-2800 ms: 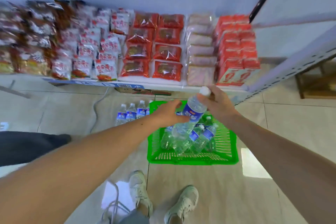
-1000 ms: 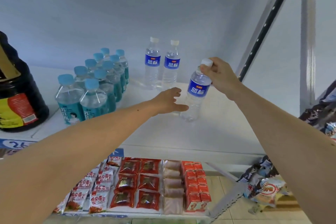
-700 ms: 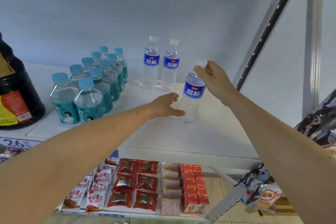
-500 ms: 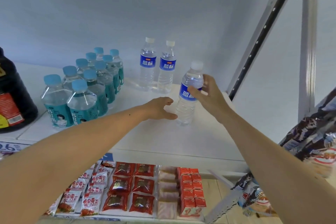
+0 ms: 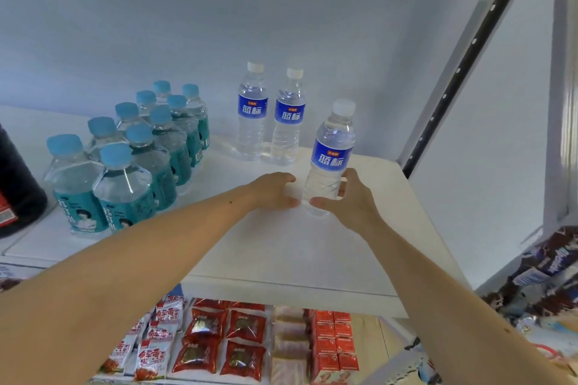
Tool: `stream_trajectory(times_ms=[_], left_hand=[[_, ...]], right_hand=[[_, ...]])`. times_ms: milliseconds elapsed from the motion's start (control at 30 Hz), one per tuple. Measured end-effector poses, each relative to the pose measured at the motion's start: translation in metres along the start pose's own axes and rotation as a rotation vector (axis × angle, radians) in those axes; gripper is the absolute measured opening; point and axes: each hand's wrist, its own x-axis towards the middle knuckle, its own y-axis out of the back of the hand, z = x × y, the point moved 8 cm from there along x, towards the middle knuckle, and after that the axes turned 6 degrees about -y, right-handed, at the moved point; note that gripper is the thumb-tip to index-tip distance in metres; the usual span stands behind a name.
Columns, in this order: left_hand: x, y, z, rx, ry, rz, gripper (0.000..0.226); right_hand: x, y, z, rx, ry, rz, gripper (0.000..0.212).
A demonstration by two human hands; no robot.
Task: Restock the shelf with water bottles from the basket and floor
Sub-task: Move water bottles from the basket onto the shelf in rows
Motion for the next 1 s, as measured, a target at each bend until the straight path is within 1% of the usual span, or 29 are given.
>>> stream_trajectory(times_ms=[233,333,500,733,1000], left_hand=[[0.025,0.007,-0.009,0.065,0.018,0.009,0.078],[0.036,0.009,-0.011,0.049,0.035,0.024,0.080],[0.049,0.005,-0.011,0.093,0.057,0.036,0.073],[0.053,0.005,-0.015,0.121,0.077,0.016,0.079],[0.051,0.006,-0.014,0.116,0.079,0.004,0.078]], right_hand=[[0.072,0.004,0.002,-0.019,-0.029,0.014,0.065],[0.097,0.003,-0.001,-0.032,-0.025,0.008,0.065],[0.129,-0.003,-0.001,-0.083,-0.003,0.013,0.067],[0.150,-0.008,-0.004,-0.188,0.003,-0.050,0.073],[0.151,-0.009,-0.005,-0.215,-0.010,-0.081,0.076]])
